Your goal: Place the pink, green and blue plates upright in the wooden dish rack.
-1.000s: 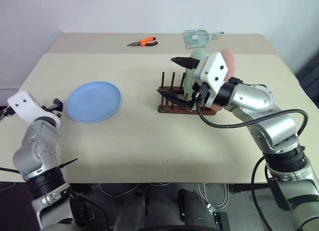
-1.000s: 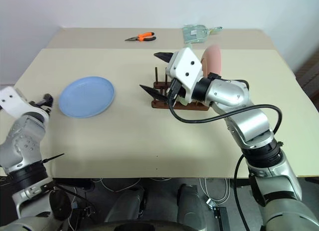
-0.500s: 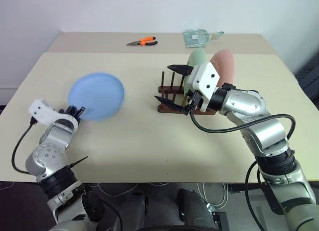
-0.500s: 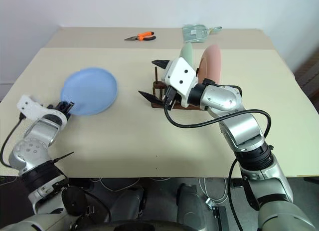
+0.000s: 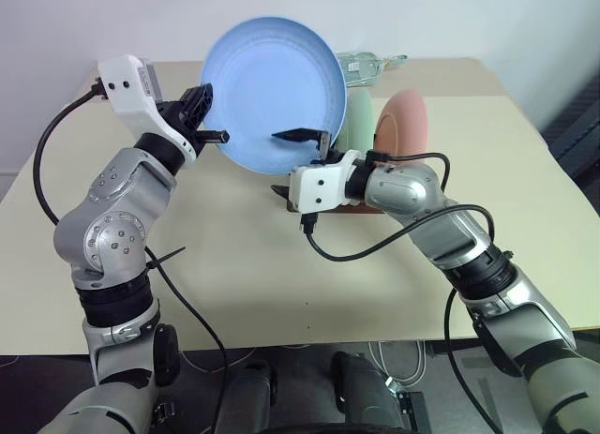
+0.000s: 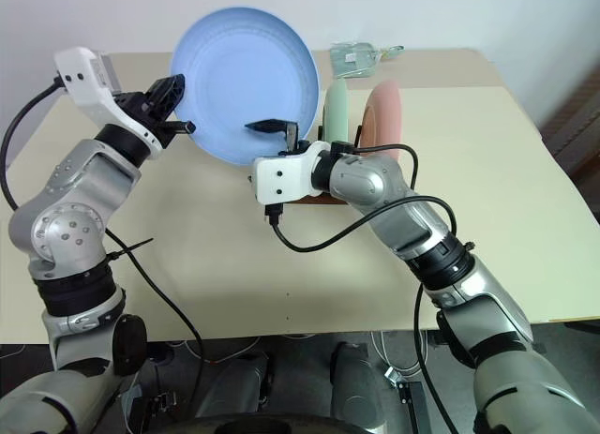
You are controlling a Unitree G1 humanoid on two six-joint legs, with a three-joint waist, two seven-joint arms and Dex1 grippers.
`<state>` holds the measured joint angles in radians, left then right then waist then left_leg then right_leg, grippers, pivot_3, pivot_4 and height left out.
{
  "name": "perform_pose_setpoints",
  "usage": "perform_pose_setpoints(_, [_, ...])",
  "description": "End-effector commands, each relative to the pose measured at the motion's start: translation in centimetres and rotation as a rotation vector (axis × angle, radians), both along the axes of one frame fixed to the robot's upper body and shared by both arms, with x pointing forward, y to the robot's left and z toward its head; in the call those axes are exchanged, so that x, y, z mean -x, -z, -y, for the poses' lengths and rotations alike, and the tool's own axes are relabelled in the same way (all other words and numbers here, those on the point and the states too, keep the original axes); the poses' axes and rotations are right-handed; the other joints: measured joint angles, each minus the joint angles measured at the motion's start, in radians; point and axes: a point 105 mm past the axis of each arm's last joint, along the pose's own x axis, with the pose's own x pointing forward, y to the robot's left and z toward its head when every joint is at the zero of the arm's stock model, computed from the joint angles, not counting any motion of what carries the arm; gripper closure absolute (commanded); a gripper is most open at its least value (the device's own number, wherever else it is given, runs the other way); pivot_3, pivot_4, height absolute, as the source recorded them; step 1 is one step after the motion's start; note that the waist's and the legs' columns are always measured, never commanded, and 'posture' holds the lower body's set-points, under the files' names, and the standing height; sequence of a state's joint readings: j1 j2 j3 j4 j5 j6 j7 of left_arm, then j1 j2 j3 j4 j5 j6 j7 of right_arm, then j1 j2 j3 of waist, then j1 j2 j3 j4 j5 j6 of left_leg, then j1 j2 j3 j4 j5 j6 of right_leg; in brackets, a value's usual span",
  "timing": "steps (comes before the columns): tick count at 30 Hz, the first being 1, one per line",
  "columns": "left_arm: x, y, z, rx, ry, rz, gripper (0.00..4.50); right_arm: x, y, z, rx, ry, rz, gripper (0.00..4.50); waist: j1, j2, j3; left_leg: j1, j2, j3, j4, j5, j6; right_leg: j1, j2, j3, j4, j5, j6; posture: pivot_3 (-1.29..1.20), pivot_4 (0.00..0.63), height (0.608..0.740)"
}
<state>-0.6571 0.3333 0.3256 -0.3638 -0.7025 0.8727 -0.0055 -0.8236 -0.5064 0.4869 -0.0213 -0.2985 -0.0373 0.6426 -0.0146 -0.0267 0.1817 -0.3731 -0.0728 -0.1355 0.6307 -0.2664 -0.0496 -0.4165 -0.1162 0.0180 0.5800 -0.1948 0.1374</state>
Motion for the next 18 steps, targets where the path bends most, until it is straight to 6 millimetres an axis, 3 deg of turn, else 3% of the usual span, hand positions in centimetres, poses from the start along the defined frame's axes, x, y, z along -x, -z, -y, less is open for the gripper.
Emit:
perform_pose_setpoints(1, [1.1,-2.0,0.3,0.017,0.023,0.070,4.50,0.2,-1.6,-0.5,-0.021,-0.024,0.078,2.24,0.000,0.000,0.000,0.000,0.000,0.000,0.000,0.000,0.000,0.000,0.000,0.000,0.000,0.000,0.000,0.00,0.150,0.740])
perform_pose_setpoints(3, [1.2,-2.0,0.2,0.031,0.033,0.066,4.50,0.2,-1.5,-0.5,-0.023,-0.027,0.083,3.28,0.000,0.000,0.000,0.000,0.000,0.000,0.000,0.000,0.000,0.000,0.000,0.000,0.000,0.000,0.000,0.00,0.150,0.740])
perform_pose_setpoints(5, [1.5,-2.5,-0.2,0.115,0.045,0.095,3.84,0.3,-1.7,-0.6,-0.038,-0.032,0.096,4.26,0.001,0.000,0.000,0.000,0.000,0.000,0.000,0.000,0.000,0.000,0.000,0.000,0.000,0.000,0.000,0.00,0.150,0.740])
perform_pose_setpoints(6, [1.7,-3.4,-0.8,0.199,0.043,0.136,3.53,0.5,-2.0,-0.6,-0.053,-0.037,0.106,4.50,0.001,0.000,0.000,0.000,0.000,0.000,0.000,0.000,0.000,0.000,0.000,0.000,0.000,0.000,0.000,0.00,0.150,0.740])
perform_pose_setpoints(8, [2.1,-5.6,-3.0,0.366,-0.003,0.242,2.56,0.9,-2.7,-0.8,-0.122,-0.052,0.102,4.50,0.002,-0.002,0.001,0.000,0.000,-0.001,0.000,0.000,0.000,0.000,0.000,0.000,0.000,0.000,0.000,0.00,0.150,0.740])
perform_pose_setpoints(11, [2.0,-6.5,-7.0,0.483,-0.161,0.300,1.27,1.5,-4.0,-1.3,-0.246,-0.078,0.061,4.50,0.000,-0.003,0.001,0.000,0.000,-0.001,0.000,0.001,-0.002,0.000,0.001,0.000,0.000,0.001,-0.001,0.00,0.150,0.740])
perform_pose_setpoints(15, [2.1,-6.0,-10.3,0.399,-0.329,0.331,1.27,2.5,-6.3,-1.5,-0.456,-0.115,-0.033,4.50,-0.001,-0.003,0.001,0.001,0.000,-0.001,-0.001,0.001,-0.002,0.000,0.001,0.000,0.000,0.001,-0.001,0.00,0.150,0.740])
perform_pose_setpoints(18, [1.4,-1.3,-10.1,0.043,-0.369,0.237,1.27,3.7,-9.3,-1.1,-0.817,-0.195,-0.315,4.50,-0.003,-0.002,0.000,0.002,0.001,0.000,-0.002,0.001,-0.002,-0.001,0.002,0.002,0.001,0.001,-0.002,0.00,0.150,0.740])
